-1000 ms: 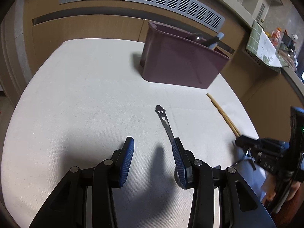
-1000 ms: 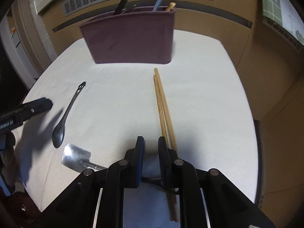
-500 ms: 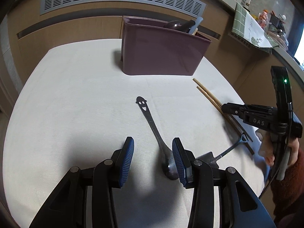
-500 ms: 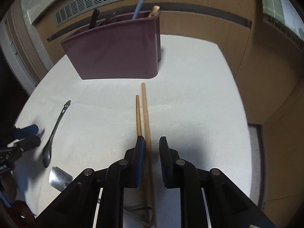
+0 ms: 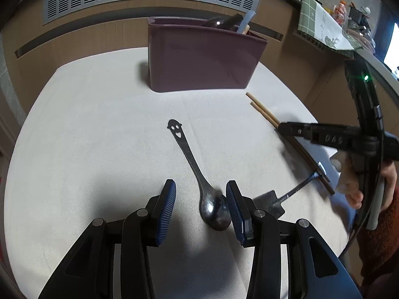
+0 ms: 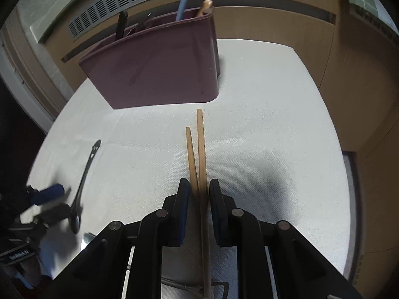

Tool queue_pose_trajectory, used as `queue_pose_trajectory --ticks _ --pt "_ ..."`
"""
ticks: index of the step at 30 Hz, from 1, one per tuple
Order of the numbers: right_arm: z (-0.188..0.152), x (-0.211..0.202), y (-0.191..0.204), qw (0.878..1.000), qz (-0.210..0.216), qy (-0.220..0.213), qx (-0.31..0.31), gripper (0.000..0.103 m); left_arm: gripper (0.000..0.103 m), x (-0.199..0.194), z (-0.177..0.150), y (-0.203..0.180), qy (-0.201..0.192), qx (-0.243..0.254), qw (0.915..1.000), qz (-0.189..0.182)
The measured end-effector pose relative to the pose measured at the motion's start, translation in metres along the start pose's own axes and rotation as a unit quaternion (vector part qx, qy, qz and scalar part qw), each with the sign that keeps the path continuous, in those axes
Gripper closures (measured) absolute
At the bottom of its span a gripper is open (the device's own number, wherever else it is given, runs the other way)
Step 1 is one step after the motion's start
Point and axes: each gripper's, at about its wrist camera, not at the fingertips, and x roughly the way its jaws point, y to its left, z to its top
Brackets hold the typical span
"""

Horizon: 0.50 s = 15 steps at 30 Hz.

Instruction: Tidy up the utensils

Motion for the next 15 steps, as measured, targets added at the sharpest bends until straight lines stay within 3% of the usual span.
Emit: queue_pose_trajectory --ticks 9,12,15 --pt "-0.019 -0.034 0.008 0.998 -0.029 -0.054 -0.017 0.086 0.060 0.005 -0.017 -0.022 0.011 0.070 0.9972 0.023" --pt "-0.025 -0.039 0.013 0.998 -0.003 -0.053 -0.027 0.086 0.060 0.006 -0.015 -0.019 0.014 0.066 0.9972 0.032" --pt "-0.036 -0.046 0.030 0.994 0.030 -0.052 -0.086 0.086 0.060 0.004 -0.012 -0.010 0.012 0.058 0.9965 0.059"
